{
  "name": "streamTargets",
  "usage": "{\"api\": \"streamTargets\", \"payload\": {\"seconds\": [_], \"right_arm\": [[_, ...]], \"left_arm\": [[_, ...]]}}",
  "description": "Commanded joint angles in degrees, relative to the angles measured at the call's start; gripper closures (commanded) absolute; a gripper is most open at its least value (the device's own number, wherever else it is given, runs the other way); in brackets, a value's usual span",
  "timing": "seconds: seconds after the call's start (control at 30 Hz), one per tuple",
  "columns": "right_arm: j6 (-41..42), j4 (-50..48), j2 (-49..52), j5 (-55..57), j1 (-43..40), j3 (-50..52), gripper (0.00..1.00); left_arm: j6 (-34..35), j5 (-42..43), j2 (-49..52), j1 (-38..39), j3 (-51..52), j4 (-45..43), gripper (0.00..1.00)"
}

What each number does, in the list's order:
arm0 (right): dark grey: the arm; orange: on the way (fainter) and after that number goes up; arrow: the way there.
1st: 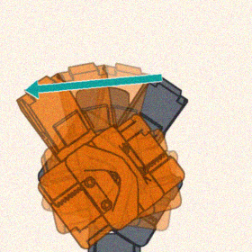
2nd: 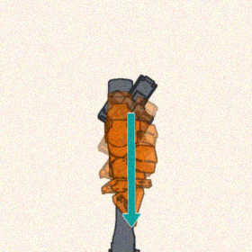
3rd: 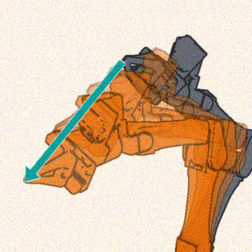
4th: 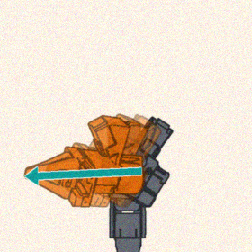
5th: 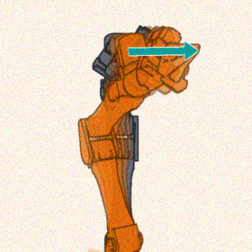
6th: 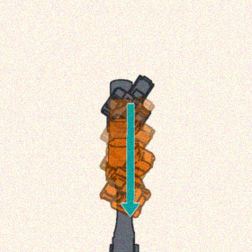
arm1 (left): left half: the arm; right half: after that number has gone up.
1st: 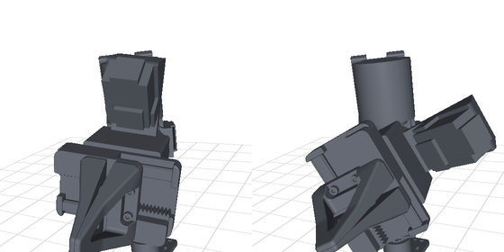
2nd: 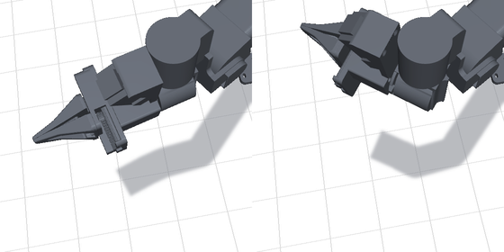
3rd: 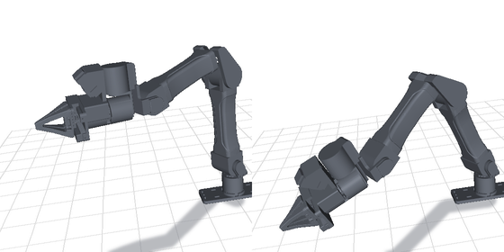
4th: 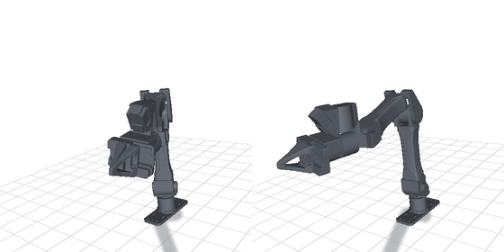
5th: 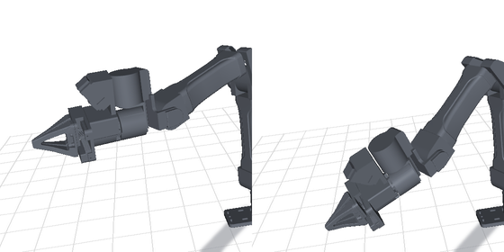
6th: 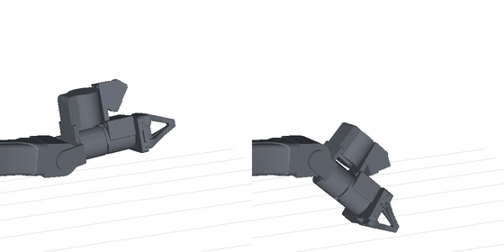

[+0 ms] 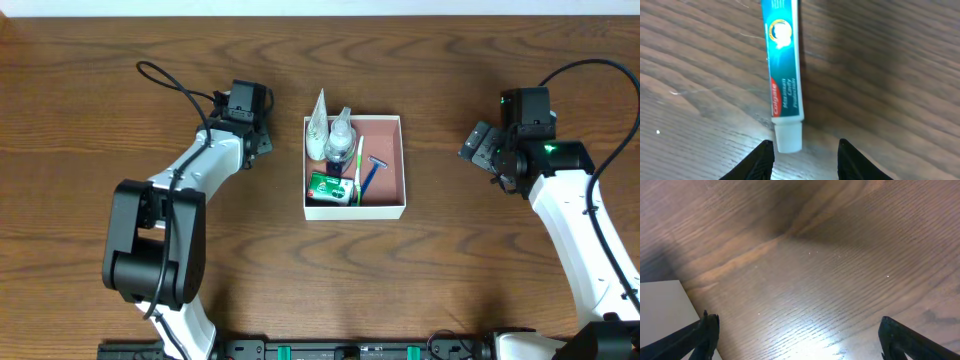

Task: Pack container
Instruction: 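Release the toothbrush and grasp the Colgate toothpaste tube with left gripper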

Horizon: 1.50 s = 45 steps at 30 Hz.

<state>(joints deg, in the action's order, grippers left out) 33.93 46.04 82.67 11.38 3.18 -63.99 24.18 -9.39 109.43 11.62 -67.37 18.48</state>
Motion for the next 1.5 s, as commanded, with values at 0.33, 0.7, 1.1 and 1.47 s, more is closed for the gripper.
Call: {"api": "streamTargets", "payload": {"seconds": [0.33, 0.7, 1.1, 1.47], "right_arm": [[0.76, 0.04, 0.22, 0.61, -0.5, 0.04, 0.01], [0.76, 0.07, 0.22, 0.61, -0.5, 0.04, 0.01], [0.76, 0.04, 0.22, 0.61, -0.5, 0.04, 0.01], [0.76, 0.04, 0.22, 0.61, -0.5, 0.04, 0.01]], "left_arm": [[1.22, -1.16, 3.76, -0.66, -0.46, -1.49, 0.58], [1.25, -2.21, 4.63, -2.25, -0.46, -1.95, 0.58], [1.16, -2.19, 5.99, -2.45, -0.46, -2.12, 0.78], [0.46, -2.16, 5.88, -2.45, -0.48, -1.25, 0.94]]}}
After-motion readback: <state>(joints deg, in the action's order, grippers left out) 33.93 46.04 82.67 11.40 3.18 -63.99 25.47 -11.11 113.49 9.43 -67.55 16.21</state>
